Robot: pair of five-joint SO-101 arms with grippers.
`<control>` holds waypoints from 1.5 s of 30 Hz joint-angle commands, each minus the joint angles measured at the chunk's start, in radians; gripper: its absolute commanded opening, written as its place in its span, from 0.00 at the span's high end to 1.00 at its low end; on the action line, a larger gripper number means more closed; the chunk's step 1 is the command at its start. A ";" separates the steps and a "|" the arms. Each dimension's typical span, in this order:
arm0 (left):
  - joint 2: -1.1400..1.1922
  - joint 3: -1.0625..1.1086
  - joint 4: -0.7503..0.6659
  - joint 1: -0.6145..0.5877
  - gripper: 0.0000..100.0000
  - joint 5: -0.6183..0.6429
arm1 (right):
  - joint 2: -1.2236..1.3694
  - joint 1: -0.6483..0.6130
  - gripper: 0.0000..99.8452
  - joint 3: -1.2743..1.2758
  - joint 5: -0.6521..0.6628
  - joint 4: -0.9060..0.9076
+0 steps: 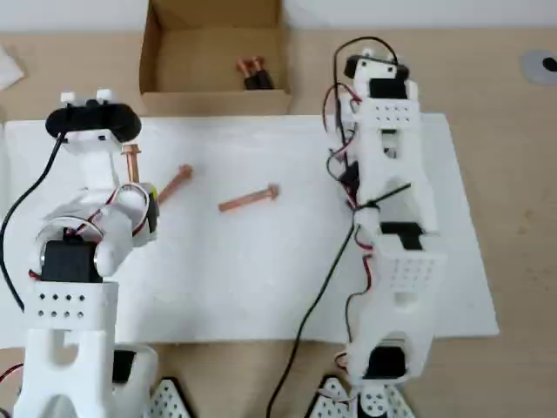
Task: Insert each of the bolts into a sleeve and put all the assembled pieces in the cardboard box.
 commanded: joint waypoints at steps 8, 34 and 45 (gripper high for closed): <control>-0.030 0.052 -0.083 0.008 0.99 -0.009 | 0.143 -0.027 0.65 -0.205 -0.130 -0.005; -0.030 0.051 -0.087 0.008 0.99 -0.011 | 0.211 -0.025 0.87 -0.211 0.055 -0.006; -0.031 0.046 -0.081 0.008 0.99 -0.011 | 0.211 -0.025 0.87 -0.211 0.089 0.137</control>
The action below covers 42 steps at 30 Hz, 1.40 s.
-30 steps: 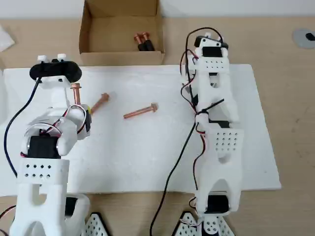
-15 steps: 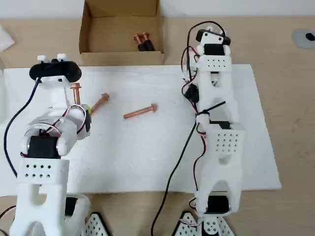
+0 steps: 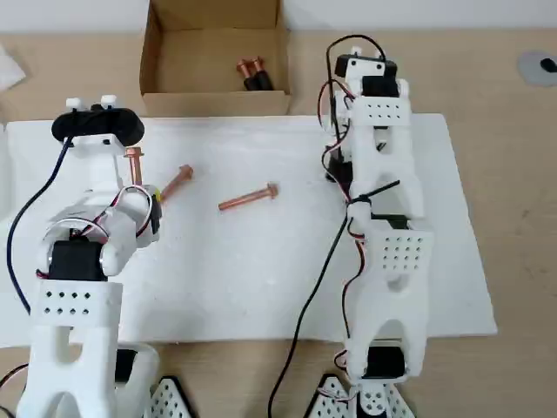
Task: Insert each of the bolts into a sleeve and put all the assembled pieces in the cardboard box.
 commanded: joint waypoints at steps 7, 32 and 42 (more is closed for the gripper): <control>-0.028 -0.014 -0.015 0.006 0.99 -0.011 | 0.015 -0.021 0.87 0.013 0.017 0.140; -0.028 -0.017 -0.021 0.006 0.99 -0.011 | 0.025 -0.045 0.99 -0.219 0.115 0.219; -0.030 -0.282 -0.015 0.006 0.99 0.006 | -0.326 -0.148 0.99 -0.328 0.222 0.219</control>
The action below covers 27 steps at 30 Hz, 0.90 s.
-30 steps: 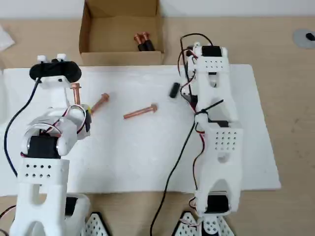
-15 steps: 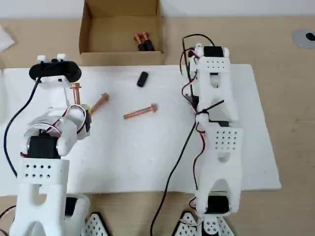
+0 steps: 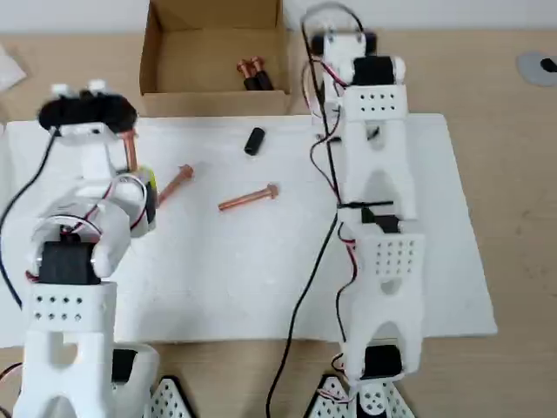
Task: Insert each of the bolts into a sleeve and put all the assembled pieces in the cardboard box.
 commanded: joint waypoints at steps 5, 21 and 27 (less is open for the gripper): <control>-0.059 -0.281 -0.012 0.006 0.99 0.089 | -0.455 -0.148 0.99 -0.058 0.262 0.021; -0.479 -0.232 -0.103 0.012 0.99 0.201 | -1.161 -0.248 0.99 0.607 0.327 -0.127; -0.481 -0.129 -0.106 0.012 0.99 0.201 | -1.395 -0.321 0.99 1.129 0.333 -0.453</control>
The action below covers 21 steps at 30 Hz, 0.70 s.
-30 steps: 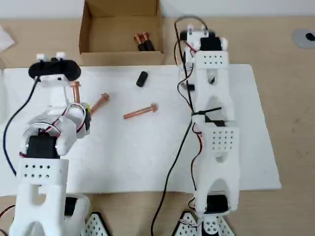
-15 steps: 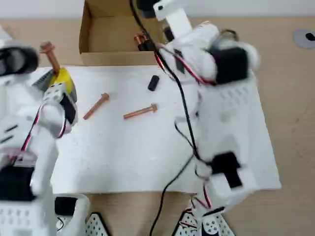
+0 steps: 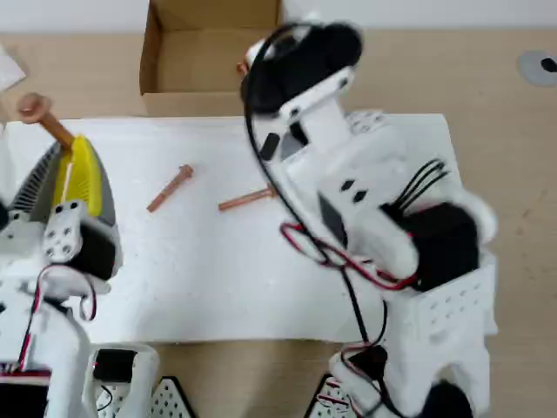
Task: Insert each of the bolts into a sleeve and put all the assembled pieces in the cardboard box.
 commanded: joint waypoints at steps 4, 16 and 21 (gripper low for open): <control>-0.008 0.060 -0.029 0.012 0.99 0.003 | -0.291 -0.028 0.99 0.621 0.055 -0.500; -0.008 0.307 -0.319 0.166 0.99 0.005 | -0.716 -0.148 0.99 1.448 0.037 -1.278; -0.007 0.338 -0.431 0.269 0.99 0.005 | -0.765 -0.214 0.99 1.468 -0.141 -1.289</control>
